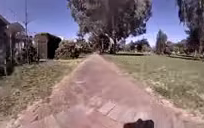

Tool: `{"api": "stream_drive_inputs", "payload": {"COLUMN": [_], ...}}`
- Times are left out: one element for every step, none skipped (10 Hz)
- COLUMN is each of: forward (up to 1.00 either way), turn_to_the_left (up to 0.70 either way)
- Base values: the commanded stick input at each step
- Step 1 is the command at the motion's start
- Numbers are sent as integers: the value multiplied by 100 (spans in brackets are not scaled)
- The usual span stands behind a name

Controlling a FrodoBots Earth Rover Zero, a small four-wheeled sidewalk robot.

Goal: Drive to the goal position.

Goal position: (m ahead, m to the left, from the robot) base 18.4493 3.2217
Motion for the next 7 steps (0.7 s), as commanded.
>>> {"api": "stream_drive_inputs", "payload": {"forward": [70,70,70,70,70,70,70], "turn_to_the_left": [0,0,0,0,0,0,0]}}
